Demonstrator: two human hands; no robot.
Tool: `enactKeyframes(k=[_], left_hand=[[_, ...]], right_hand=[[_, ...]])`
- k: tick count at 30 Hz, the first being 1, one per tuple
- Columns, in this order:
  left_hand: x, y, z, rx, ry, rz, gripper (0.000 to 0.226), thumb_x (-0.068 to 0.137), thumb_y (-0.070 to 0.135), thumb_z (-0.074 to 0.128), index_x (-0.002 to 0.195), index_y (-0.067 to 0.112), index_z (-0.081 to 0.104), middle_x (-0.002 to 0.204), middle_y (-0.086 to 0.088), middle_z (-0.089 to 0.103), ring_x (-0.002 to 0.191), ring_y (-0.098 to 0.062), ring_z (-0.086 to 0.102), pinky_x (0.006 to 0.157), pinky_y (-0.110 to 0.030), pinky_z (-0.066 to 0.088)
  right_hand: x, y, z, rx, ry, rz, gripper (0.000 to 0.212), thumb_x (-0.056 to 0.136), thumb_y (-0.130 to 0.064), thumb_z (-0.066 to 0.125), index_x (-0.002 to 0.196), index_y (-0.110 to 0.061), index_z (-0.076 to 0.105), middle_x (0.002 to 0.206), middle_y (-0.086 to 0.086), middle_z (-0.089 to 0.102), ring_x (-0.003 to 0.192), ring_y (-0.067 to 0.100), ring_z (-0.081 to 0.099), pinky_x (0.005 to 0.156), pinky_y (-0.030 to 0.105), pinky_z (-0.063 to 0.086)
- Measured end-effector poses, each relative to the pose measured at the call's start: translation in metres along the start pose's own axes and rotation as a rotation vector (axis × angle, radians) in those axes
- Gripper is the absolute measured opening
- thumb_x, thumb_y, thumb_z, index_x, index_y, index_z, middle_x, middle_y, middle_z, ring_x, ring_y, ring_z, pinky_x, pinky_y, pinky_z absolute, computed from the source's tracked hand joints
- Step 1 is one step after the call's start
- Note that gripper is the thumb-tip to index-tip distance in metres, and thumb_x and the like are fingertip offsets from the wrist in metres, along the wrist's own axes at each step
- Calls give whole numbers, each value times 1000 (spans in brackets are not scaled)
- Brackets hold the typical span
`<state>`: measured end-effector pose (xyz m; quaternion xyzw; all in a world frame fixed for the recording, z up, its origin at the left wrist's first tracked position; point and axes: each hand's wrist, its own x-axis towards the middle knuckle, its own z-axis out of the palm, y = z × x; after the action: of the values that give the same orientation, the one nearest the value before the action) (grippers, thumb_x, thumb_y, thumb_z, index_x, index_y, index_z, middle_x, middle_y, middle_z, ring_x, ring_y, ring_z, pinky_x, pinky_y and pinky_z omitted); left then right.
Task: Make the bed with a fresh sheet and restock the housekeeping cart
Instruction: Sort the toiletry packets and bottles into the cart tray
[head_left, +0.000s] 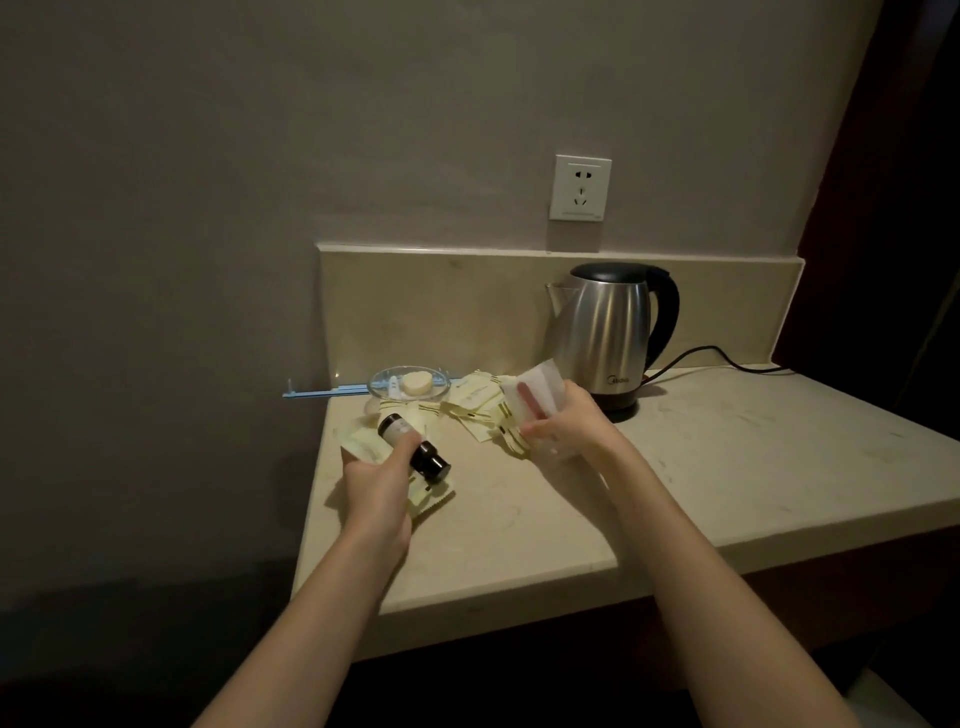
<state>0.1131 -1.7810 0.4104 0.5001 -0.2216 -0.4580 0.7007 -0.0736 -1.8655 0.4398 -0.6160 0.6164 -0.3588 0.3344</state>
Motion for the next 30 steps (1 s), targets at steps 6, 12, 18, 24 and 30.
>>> enactKeyframes(k=[6, 12, 18, 24, 30], left_hand=[[-1, -1, -3, 9, -21, 27, 21, 82, 15, 72, 88, 23, 54, 89, -1, 63, 85, -16, 61, 69, -32, 46], [1, -3, -5, 18, -43, 37, 20, 82, 16, 72, 86, 25, 55, 88, -3, 66, 85, -20, 64, 75, -40, 53], [-1, -2, -6, -11, -69, 44, 17, 83, 17, 71, 84, 22, 55, 88, -3, 66, 81, -15, 62, 63, -30, 45], [1, -2, -7, -1, -95, 36, 17, 82, 18, 72, 86, 25, 56, 91, -3, 67, 86, -19, 64, 74, -40, 52], [2, -4, -7, 1, -84, 38, 20, 80, 18, 73, 85, 26, 56, 92, -2, 67, 91, -21, 63, 80, -42, 51]], right_hand=[[33, -18, 27, 183, 50, 7, 58, 74, -16, 80, 122, -3, 51, 112, 9, 60, 98, 24, 59, 83, 36, 53], [66, -23, 62, -235, 106, 89, 81, 72, -59, 71, 132, -12, 42, 138, 13, 35, 127, 32, 29, 99, 42, 33], [84, -20, 69, -123, 34, 126, 96, 65, -60, 76, 143, -28, 29, 144, 10, 35, 131, 34, 27, 105, 44, 29], [93, -21, 66, 150, 52, 124, 92, 61, -33, 88, 137, -20, 37, 134, 5, 49, 118, 28, 49, 98, 47, 45], [86, -28, 67, 284, -19, 68, 80, 71, -15, 82, 135, -16, 35, 127, 6, 51, 108, 25, 53, 89, 39, 49]])
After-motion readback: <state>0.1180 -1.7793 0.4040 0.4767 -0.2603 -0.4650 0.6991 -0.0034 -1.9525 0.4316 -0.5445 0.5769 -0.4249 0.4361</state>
